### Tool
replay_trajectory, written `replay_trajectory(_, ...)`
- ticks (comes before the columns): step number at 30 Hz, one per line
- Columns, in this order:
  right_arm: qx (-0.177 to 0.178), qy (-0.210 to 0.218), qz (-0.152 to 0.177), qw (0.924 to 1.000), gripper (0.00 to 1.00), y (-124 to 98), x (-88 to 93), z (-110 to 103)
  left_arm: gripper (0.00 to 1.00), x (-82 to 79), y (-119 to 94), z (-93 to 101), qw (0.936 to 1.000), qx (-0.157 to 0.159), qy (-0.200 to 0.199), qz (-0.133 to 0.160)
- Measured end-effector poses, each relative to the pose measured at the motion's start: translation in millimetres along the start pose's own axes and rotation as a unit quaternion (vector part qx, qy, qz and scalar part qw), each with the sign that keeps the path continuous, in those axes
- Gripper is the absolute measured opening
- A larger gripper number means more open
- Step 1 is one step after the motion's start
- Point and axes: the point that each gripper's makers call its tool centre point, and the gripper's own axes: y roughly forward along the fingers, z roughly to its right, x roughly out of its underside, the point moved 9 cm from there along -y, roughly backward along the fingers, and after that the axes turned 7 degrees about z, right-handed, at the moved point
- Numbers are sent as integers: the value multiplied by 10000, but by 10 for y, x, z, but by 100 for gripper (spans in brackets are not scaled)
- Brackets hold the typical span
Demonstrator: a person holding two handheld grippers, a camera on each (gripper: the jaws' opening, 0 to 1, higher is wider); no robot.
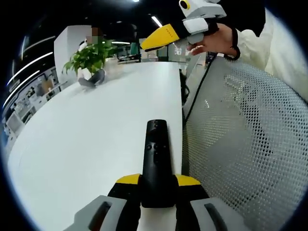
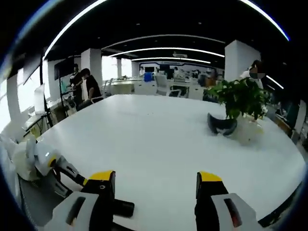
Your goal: Press the specified remote control buttons in sequence, fully releasing each button before pressing the next.
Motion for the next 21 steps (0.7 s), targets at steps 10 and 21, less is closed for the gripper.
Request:
replay_trajectory(10, 233, 71, -77, 9997, 78, -124, 154, 267, 25, 2, 0, -1, 10000, 4, 2, 6)
replay_trajectory(21, 408, 412, 181, 9982, 98, -116, 269, 132, 25, 3, 2, -3, 10000, 7, 0, 15)
